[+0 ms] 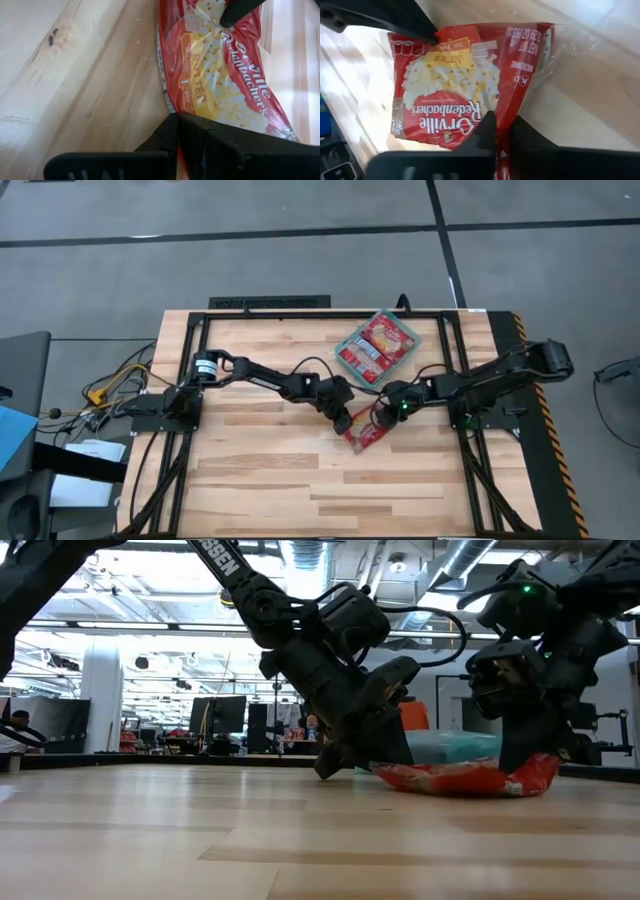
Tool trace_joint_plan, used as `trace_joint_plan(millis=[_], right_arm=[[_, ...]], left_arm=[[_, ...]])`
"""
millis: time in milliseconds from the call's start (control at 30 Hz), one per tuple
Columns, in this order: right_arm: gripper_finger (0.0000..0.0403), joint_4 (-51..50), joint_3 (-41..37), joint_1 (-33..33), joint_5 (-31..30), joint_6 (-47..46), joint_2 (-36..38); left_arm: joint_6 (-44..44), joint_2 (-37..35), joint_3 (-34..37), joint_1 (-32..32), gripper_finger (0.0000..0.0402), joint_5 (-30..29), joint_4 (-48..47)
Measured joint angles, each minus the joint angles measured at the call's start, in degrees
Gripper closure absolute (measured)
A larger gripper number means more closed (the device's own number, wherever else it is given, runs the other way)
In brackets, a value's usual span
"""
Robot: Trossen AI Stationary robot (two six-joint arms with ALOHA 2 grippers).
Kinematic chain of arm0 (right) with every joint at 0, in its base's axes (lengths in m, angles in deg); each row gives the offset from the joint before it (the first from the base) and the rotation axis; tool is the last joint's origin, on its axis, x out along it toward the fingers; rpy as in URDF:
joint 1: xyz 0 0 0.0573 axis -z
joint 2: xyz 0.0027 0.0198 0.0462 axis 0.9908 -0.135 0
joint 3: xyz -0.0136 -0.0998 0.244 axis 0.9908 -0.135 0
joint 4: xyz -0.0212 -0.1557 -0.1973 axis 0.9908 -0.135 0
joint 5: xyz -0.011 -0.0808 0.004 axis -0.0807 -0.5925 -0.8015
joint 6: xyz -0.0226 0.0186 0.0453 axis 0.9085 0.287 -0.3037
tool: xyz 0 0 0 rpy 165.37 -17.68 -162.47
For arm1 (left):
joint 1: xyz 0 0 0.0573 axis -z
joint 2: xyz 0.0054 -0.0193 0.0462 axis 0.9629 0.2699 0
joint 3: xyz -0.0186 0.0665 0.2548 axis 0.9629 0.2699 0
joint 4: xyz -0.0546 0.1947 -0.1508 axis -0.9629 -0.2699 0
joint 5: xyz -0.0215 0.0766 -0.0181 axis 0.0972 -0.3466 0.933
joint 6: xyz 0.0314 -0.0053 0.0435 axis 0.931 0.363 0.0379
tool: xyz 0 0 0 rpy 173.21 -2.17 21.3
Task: Sort popcorn bags into baskets
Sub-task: Put the red popcorn bag into the green bin
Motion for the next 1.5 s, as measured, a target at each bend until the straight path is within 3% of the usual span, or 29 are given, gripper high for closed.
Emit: trace_joint_plan(millis=[233, 367, 533, 800, 967, 1100, 1333, 1500], right_arm=[[0.0369, -0.35, -0.02, -1.71, -0.58, -2.8, 2.9], [0.0389, -0.2, 0.0, -3.15, -1.81, -4.25, 5.84], [0.0376, -0.29, -0.02, -4.64, -8.36, -9.77, 10.12], [0.0389, 1.03, 0.44, -7.11, -27.69, -17.67, 16.79], [0.0371, 1.76, 0.54, -8.31, -45.18, -24.29, 18.53], [0.0366, 1.43, 0.54, -7.5, -54.62, -28.57, 17.85], [0.0376, 3.38, 0.52, -2.84, -56.25, -30.84, 13.63], [0.036, 3.56, 0.52, 0.16, -56.08, -33.09, 10.58]], left_arm=[[-0.47, -1.11, 0.03, -1.26, 0.0401, 7.02, -1.99], [0.68, -5.22, 0.32, -1.61, 0.0401, 7.02, -7.53], [4.59, -12.3, 0.17, -2.34, 0.0401, 3.39, -14.38], [9.52, -24.95, 0.07, -2.69, 0.0401, -9.08, -23.89], [11.48, -31.14, 0.02, -2.72, 0.0401, -16.98, -25.91], [14.04, -33.98, 0.02, -2.73, 0.0401, -21.48, -26.82], [17.19, -34.82, 0.0, -2.81, 0.0401, -22.93, -28.69], [18.47, -34.77, 0.0, -2.82, 0.0402, -22.82, -29.73]])
